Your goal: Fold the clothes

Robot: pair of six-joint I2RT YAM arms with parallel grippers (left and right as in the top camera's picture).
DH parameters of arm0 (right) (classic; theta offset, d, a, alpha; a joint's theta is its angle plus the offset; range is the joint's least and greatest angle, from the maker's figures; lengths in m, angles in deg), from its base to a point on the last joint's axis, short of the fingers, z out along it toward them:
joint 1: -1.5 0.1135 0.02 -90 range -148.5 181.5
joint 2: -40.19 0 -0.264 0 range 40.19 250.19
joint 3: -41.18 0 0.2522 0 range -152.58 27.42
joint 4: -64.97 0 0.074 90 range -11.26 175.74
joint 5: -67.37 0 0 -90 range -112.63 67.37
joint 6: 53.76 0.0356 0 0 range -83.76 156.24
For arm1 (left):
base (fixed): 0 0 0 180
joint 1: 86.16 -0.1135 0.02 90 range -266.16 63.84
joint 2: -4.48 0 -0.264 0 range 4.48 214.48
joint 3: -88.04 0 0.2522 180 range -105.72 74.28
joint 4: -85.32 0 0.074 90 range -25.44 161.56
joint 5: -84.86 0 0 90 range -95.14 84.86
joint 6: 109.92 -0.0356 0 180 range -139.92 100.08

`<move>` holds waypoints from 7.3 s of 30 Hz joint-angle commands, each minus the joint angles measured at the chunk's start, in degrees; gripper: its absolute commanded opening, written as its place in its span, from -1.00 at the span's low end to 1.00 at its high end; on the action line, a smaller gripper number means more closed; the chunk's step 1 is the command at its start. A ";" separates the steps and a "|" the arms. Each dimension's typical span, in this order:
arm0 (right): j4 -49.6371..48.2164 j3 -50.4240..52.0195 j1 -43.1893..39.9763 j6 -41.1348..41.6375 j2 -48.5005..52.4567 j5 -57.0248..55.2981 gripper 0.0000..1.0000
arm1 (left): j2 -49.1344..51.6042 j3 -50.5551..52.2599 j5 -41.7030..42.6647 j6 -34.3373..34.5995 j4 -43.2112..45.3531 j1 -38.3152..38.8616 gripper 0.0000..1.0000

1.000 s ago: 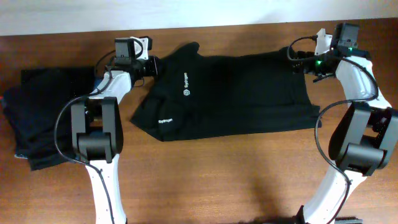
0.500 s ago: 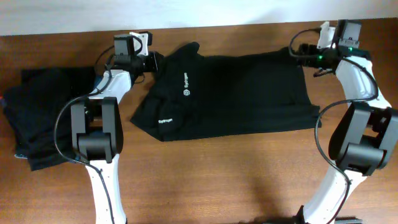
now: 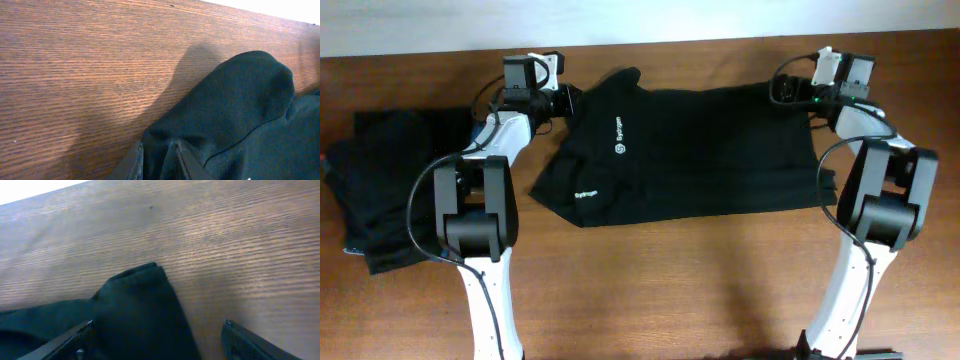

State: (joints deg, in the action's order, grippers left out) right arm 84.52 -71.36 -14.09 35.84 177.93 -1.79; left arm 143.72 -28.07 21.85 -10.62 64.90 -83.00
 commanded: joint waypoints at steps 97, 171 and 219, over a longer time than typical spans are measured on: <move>11.69 -0.28 0.17 5.40 -3.13 5.55 -0.63 | 9.14 -19.50 11.02 1.38 -1.11 3.32 -0.78; 20.50 -0.57 -0.24 5.40 -11.34 5.27 -0.92 | -0.92 -29.29 -2.80 -6.38 -36.85 5.01 -0.86; 7.10 -0.50 1.51 5.40 -1.95 -2.47 0.22 | 11.93 -29.07 -2.62 -8.50 -21.77 6.86 0.16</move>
State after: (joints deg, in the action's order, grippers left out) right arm 91.93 -71.69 -13.70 41.17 173.36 -3.77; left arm 153.14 -56.55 18.61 -18.49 42.78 -76.16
